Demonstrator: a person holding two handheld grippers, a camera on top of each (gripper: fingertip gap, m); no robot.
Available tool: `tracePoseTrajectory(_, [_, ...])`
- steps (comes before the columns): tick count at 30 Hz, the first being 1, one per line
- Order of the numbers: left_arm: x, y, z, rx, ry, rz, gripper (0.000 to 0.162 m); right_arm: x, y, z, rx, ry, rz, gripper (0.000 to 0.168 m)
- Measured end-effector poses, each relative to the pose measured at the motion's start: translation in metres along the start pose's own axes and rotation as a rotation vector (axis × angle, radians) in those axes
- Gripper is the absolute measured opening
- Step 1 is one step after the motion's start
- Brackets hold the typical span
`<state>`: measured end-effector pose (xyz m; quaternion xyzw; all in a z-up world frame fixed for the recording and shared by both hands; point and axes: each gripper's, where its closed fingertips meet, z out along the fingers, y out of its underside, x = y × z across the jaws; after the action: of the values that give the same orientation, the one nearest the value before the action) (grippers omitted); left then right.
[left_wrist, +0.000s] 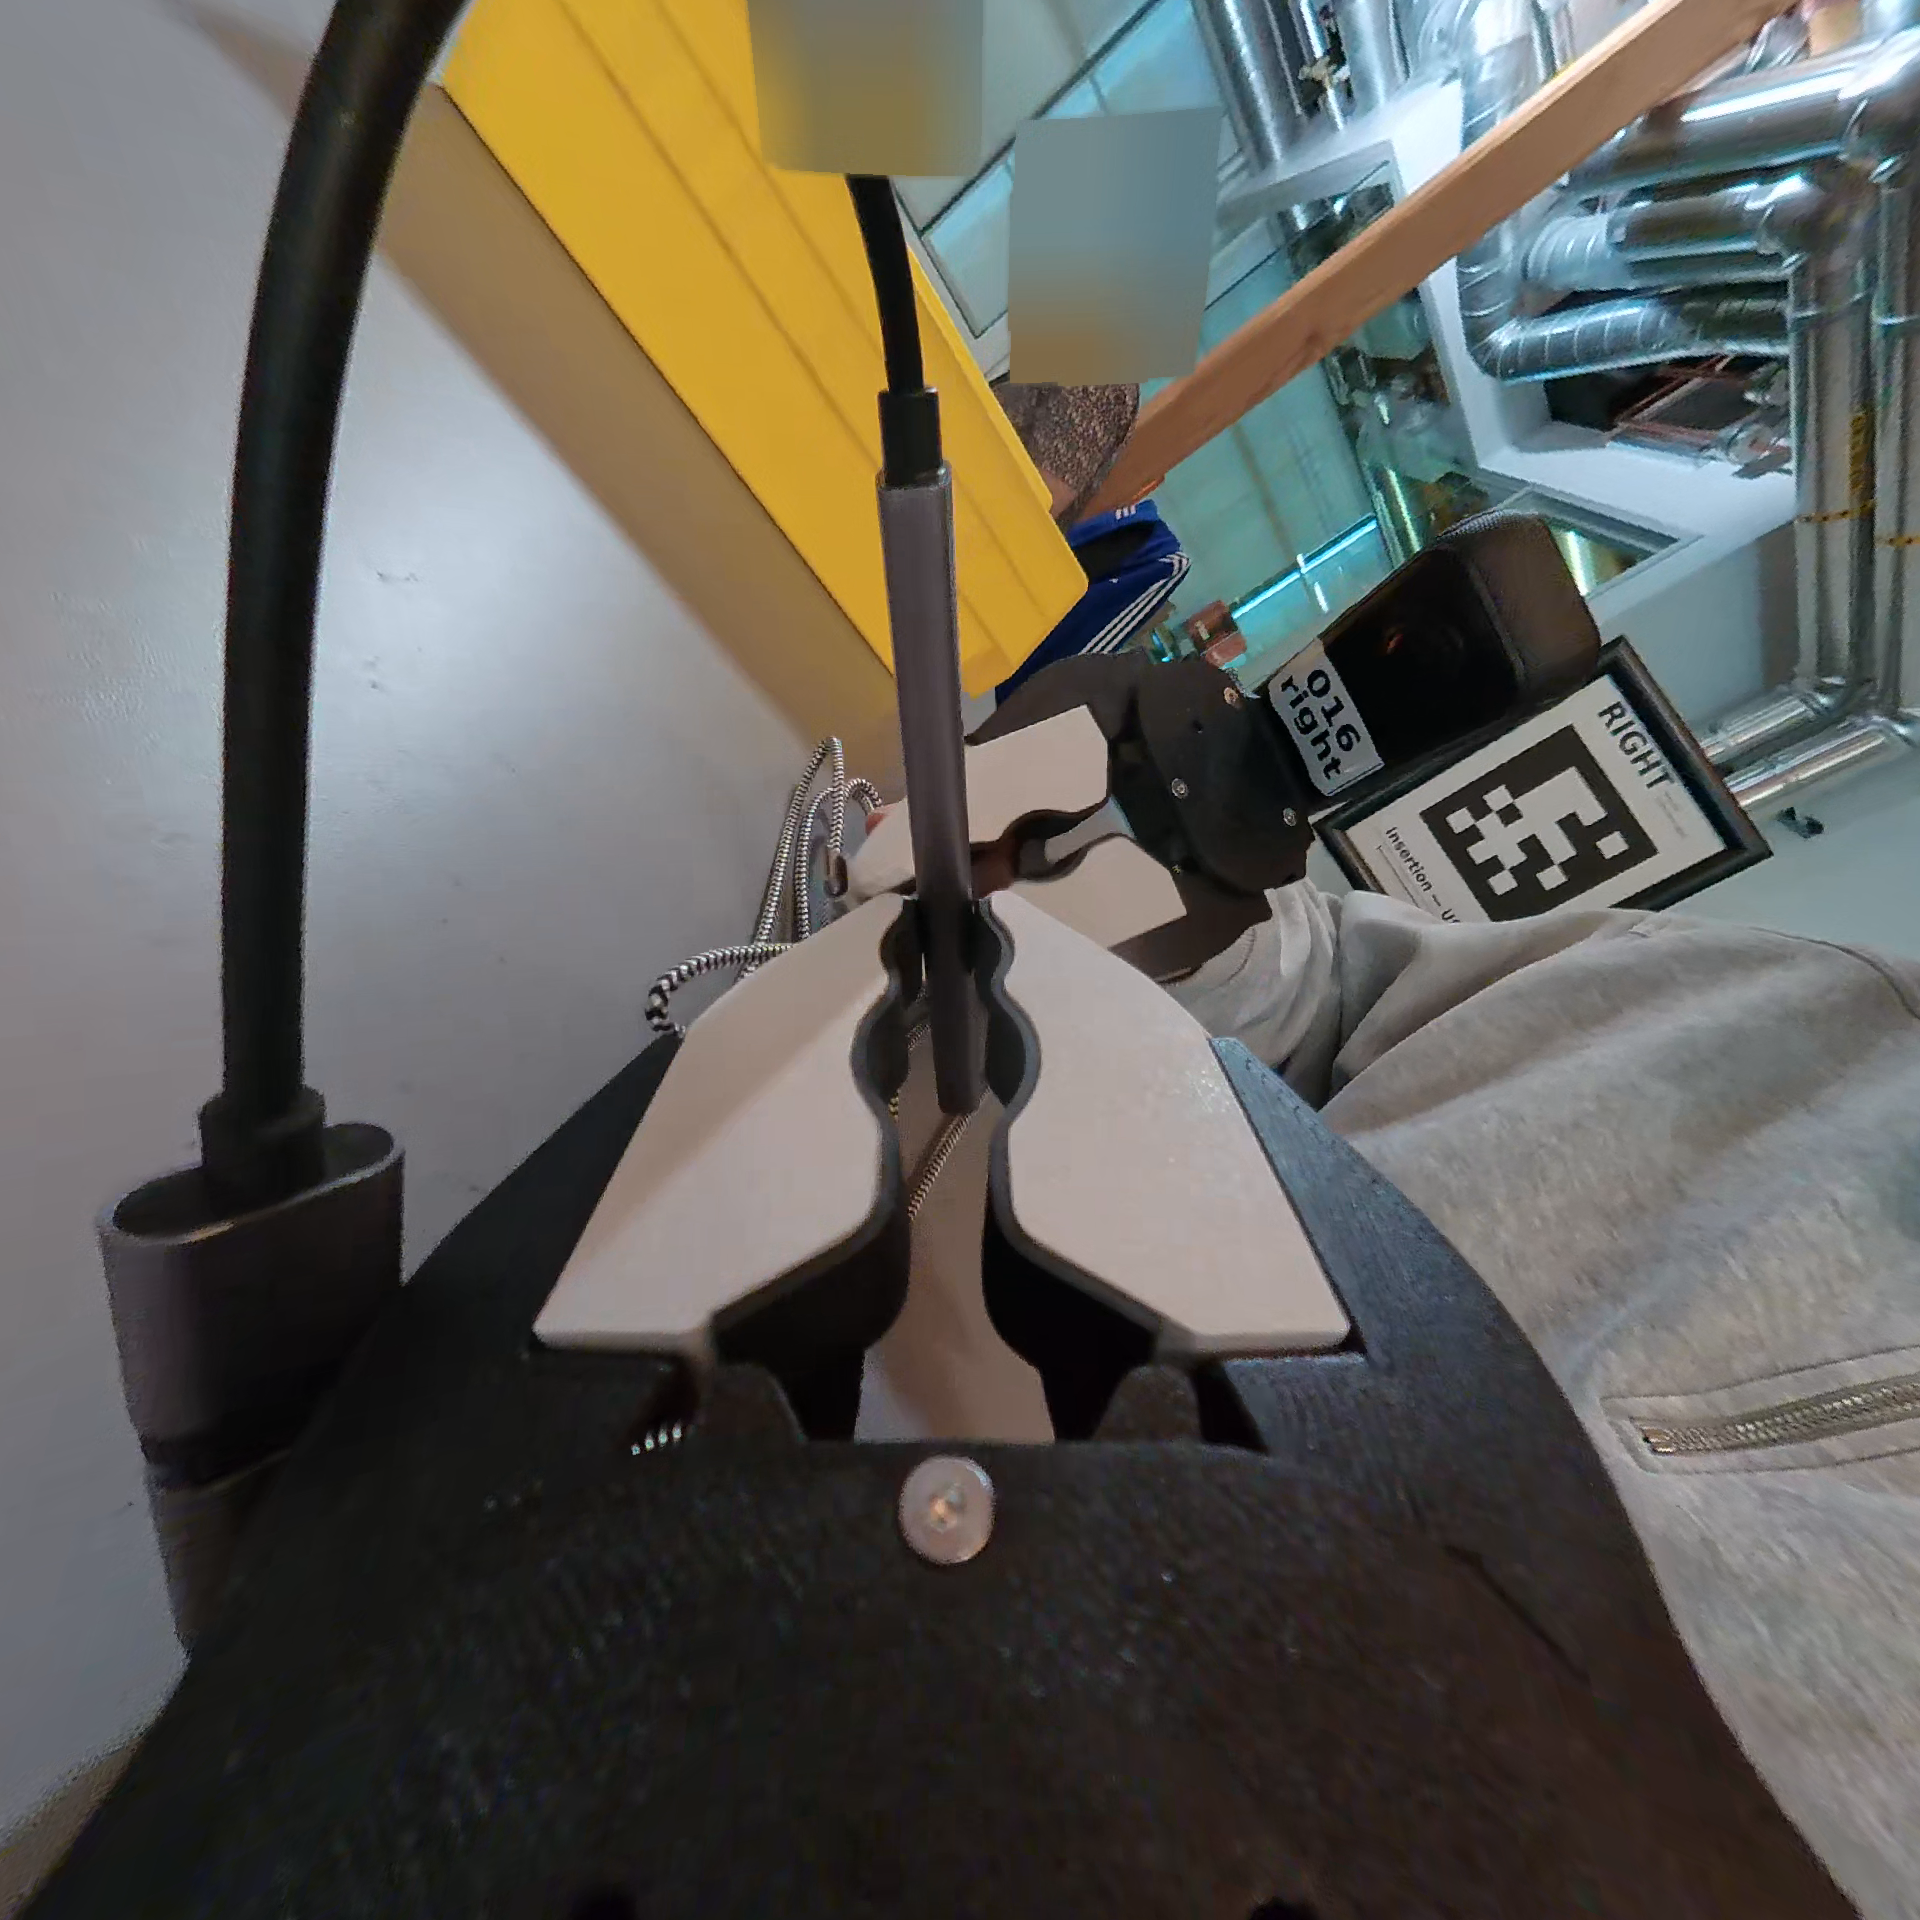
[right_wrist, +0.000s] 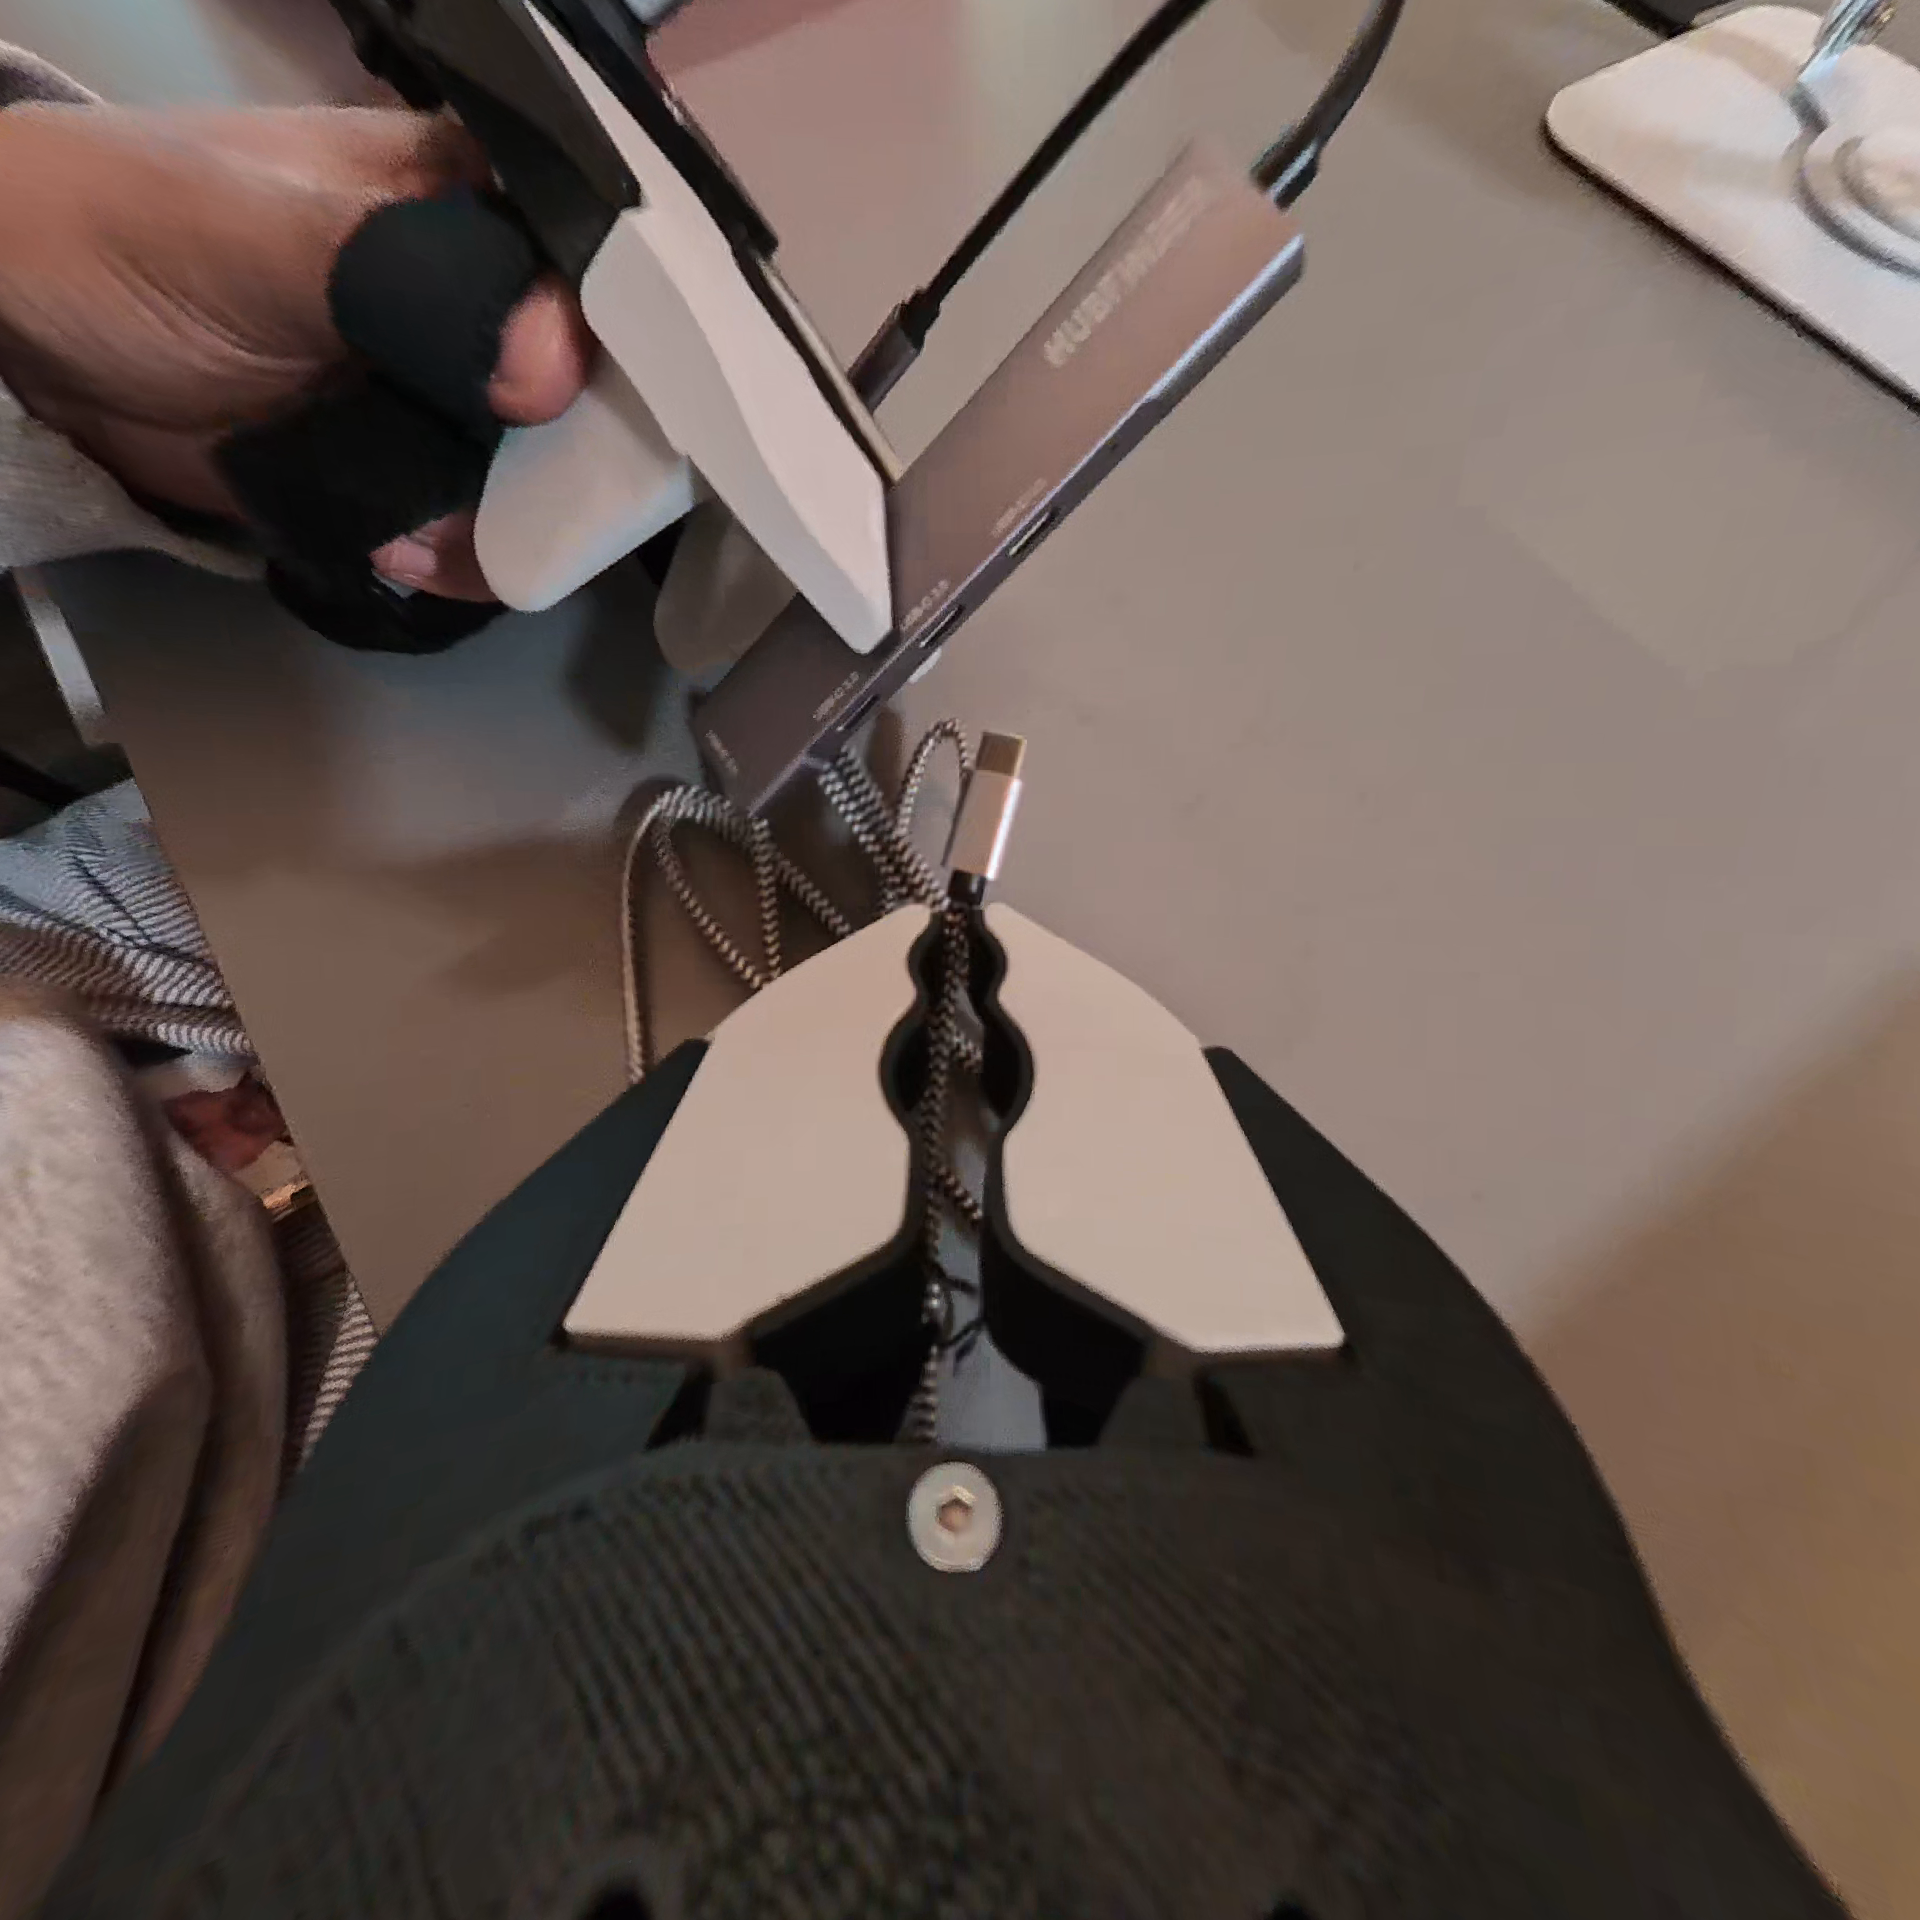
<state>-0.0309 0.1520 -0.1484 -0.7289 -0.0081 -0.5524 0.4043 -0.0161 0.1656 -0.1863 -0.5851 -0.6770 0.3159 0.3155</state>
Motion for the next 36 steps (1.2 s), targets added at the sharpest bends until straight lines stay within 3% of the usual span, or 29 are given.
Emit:
tracePoseTrajectory(6, [0.0, 0.004, 0.0, -0.027, 0.044, -0.077, 0.008, -0.005, -0.007, -0.014, 0.043, -0.055, -0.189, 0.003])
tracePoseTrajectory(12, [0.004, 0.014, 0.004, -0.106, 0.077, -0.079, 0.008, -0.022, 0.005, -0.012, -0.038, -0.102, -0.337, 0.003])
tracePoseTrajectory(27, [0.0, 0.04, 0.01, -0.287, 0.017, -0.04, 0.008, -0.035, 0.02, -0.013, -0.127, -0.158, -0.426, 0.003])
tracePoseTrajectory(36, [-0.001, 0.035, 0.009, -0.244, 0.014, -0.05, 0.009, -0.033, 0.01, -0.017, -0.051, -0.234, -0.252, 0.003])
